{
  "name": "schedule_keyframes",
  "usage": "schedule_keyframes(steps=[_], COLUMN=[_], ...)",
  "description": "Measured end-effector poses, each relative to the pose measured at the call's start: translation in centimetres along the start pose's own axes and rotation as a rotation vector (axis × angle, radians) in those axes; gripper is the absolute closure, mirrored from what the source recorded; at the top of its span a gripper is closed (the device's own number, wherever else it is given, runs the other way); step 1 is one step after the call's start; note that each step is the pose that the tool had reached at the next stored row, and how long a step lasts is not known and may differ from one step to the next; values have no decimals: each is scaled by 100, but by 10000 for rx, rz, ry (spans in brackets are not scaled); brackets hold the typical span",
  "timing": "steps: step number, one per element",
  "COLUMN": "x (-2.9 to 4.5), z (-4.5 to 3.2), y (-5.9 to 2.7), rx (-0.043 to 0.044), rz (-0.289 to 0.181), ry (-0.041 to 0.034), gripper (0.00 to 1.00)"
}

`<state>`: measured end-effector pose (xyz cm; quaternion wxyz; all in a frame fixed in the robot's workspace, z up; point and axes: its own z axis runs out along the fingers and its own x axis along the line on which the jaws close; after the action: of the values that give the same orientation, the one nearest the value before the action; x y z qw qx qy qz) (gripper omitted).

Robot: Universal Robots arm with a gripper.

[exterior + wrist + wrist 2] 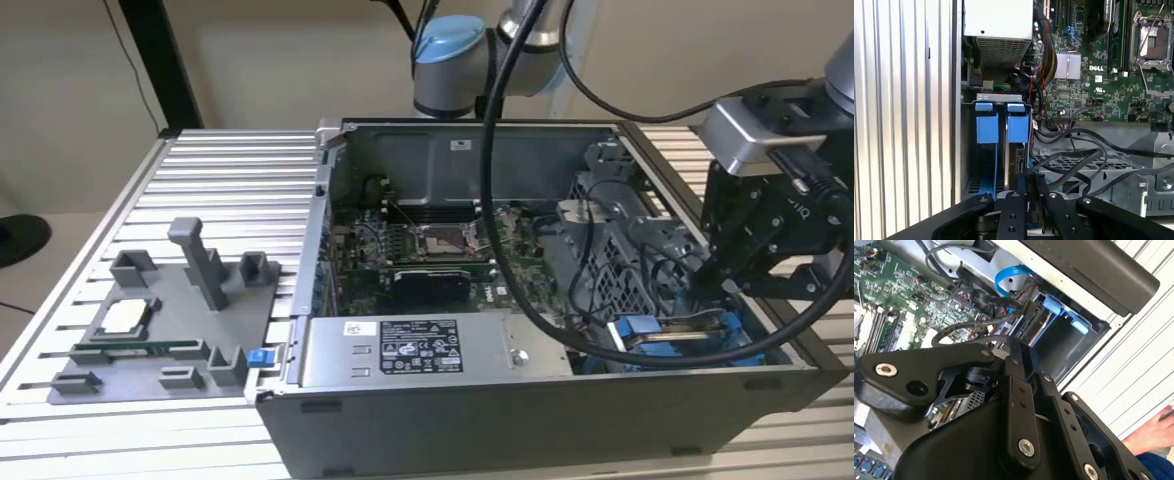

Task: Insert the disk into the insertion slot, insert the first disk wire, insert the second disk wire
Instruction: 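Insert the first disk wire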

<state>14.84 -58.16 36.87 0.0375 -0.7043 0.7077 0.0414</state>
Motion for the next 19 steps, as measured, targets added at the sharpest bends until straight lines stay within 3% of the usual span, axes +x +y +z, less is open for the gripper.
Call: schedule_keyframes(steps=[4, 14, 19], x=[17, 34, 24], z=[62, 234, 262], y=[-93, -105, -109], rx=[-1, 0, 0], rz=[0, 0, 1], ry=[14, 77, 83], gripper=[100, 100, 100])
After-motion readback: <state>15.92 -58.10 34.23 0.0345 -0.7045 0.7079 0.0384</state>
